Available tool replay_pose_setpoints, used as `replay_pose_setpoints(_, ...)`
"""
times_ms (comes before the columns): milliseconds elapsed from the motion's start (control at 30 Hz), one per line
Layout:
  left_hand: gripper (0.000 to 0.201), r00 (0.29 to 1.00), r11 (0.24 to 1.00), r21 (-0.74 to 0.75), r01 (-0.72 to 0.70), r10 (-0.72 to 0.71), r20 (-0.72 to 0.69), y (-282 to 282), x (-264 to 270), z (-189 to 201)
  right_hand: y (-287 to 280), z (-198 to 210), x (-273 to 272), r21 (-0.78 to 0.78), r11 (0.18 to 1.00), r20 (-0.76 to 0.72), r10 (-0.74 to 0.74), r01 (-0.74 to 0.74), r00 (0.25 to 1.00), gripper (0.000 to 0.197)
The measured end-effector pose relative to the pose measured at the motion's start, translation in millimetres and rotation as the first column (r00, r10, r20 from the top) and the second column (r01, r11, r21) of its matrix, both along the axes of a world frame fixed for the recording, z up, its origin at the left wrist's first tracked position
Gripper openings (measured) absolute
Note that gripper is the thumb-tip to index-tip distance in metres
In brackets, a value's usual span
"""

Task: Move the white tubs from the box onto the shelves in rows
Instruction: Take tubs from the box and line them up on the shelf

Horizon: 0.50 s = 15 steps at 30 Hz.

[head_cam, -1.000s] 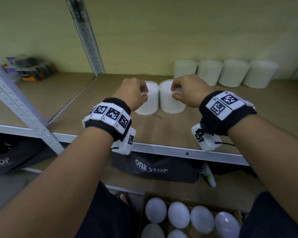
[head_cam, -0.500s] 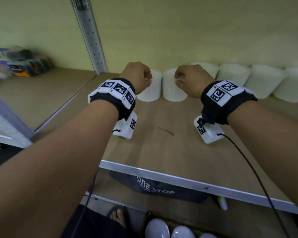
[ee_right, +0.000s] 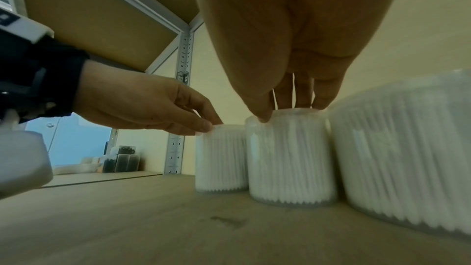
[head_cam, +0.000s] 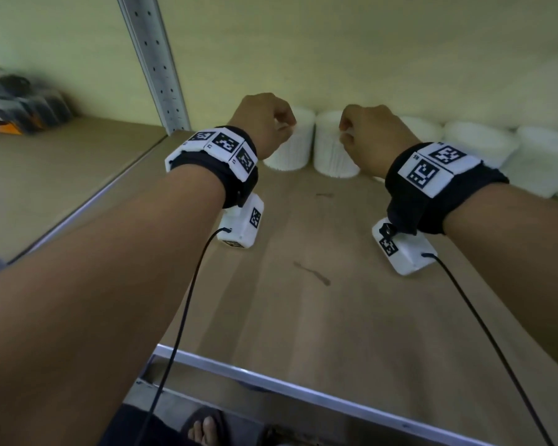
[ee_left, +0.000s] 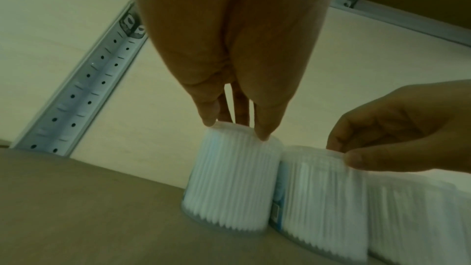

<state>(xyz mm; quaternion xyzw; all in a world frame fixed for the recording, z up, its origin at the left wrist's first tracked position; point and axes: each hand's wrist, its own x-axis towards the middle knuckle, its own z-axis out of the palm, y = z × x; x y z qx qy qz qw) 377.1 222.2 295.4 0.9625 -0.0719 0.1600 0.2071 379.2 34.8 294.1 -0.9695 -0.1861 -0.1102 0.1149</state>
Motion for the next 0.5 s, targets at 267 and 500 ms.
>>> replay_pose_setpoints(267, 0.035, 0.997, 0.999, 0.034, 0.03, -0.027, -0.073, -1, 0, -2, -3, 1, -9, -0.01, 1.0, -0.082, 0.004, -0.005, 0.997, 0.044)
replay_pose_setpoints(500, 0.057, 0.981, 0.998, 0.015, 0.054, -0.05, -0.189, -6, -39, 5, -15, 22, -58, 0.017, 1.0, -0.09, 0.006, -0.004, 0.996, 0.053)
